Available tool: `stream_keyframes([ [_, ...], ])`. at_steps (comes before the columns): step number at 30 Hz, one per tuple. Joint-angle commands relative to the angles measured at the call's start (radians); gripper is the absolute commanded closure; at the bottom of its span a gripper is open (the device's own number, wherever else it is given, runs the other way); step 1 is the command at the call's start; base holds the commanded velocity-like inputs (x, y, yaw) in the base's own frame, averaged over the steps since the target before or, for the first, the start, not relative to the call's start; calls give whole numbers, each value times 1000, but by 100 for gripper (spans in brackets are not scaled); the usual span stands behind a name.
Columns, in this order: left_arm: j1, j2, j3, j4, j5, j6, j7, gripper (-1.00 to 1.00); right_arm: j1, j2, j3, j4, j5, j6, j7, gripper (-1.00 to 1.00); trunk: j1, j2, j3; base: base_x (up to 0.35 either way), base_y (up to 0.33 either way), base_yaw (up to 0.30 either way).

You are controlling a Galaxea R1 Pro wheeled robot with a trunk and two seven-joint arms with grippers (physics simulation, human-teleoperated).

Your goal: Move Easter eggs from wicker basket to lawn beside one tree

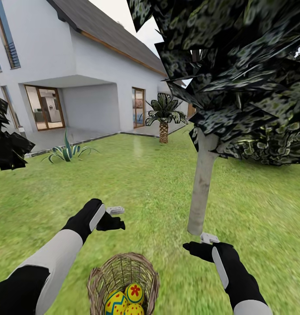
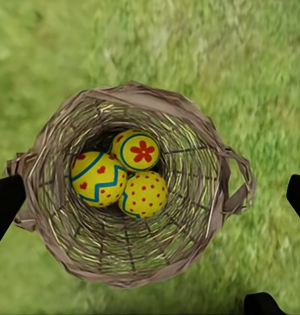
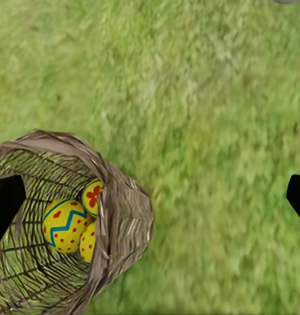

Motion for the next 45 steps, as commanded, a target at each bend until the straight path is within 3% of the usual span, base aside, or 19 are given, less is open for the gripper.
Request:
stream_keyframes([
  [1, -1, 1, -3, -1, 3, 3, 0, -100, -1, 1, -4, -1, -5, 5, 1, -100, 4, -8, -4, 0, 0, 0],
  [9, -1, 2, -3, 2, 5, 3, 5, -100, -1, 1, -7, -1, -5, 5, 1, -100, 35, -64, -29, 0, 0, 0],
  [21, -1, 2, -2, 116, 8, 3, 11, -100, -1, 2, -9, -1, -5, 5, 2, -100, 81, -148, -67, 0, 0, 0],
  [32, 3, 2, -2, 149, 12, 2, 12, -100, -1, 1, -9, -1, -5, 5, 3, -100, 123, -225, -101, 0, 0, 0],
  [36, 6, 4, -2, 152, 8, -89, 17, -100, 0, 1, -10, -2, -5, 4, 6, -100, 138, -253, -114, 0, 0, 0],
  [43, 11, 4, -4, 153, 8, -154, 19, -100, 2, 0, -10, -6, -2, -1, 73, -100, 165, -302, -136, 0, 0, 0],
  [45, 11, 3, -5, 153, 5, -186, 21, -100, 4, 0, -10, -8, -2, -34, 80, -100, 173, -316, -142, 0, 0, 0],
])
